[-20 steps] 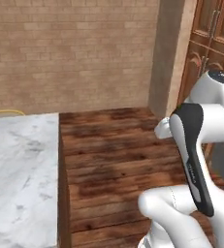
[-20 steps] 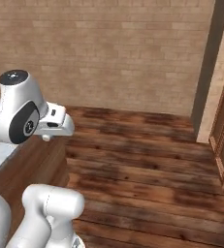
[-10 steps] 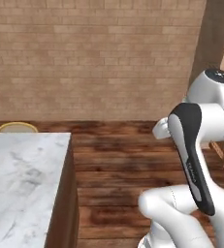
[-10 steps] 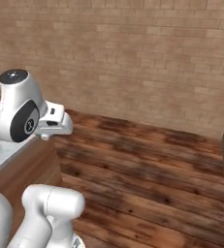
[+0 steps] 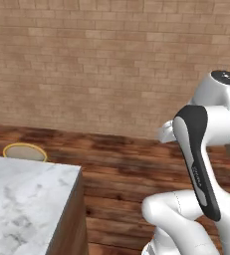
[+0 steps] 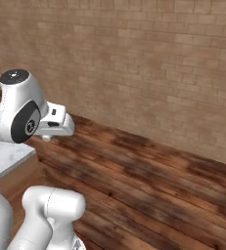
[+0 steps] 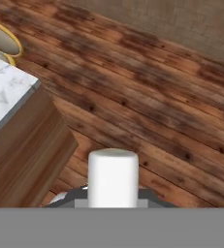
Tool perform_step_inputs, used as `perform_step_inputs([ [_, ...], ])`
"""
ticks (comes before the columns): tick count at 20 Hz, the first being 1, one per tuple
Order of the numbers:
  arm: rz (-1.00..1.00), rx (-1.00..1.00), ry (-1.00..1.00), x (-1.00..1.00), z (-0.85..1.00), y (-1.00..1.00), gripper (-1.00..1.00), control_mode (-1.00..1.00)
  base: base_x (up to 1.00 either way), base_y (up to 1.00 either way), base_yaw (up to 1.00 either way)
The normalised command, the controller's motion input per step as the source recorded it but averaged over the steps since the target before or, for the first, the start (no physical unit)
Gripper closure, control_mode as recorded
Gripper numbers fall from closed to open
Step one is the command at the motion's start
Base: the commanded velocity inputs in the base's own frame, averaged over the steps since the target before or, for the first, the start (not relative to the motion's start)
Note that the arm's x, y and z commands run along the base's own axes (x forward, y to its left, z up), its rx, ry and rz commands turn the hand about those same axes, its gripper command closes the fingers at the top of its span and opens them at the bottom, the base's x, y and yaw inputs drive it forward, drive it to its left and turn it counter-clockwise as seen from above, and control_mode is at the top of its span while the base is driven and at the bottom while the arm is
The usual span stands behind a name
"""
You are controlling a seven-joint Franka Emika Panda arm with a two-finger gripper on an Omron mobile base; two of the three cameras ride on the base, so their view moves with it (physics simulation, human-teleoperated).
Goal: Pick up the marshmallow and place it in the cup of hot chocolate on the dining counter.
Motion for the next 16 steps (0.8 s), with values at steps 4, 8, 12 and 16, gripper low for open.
perform_step_inputs([
  [4,0.00,0.00,0.00,0.00,0.00,0.00,1.00,1.00,1.00,-0.19,0.49],
  [8,0.00,0.00,0.00,0.00,0.00,0.00,1.00,1.00,1.00,-0.53,0.55],
  [12,0.00,0.00,0.00,0.00,0.00,0.00,1.00,1.00,0.92,-0.39,0.72],
  [16,0.00,0.00,0.00,0.00,0.00,0.00,1.00,1.00,0.31,-0.07,0.97],
])
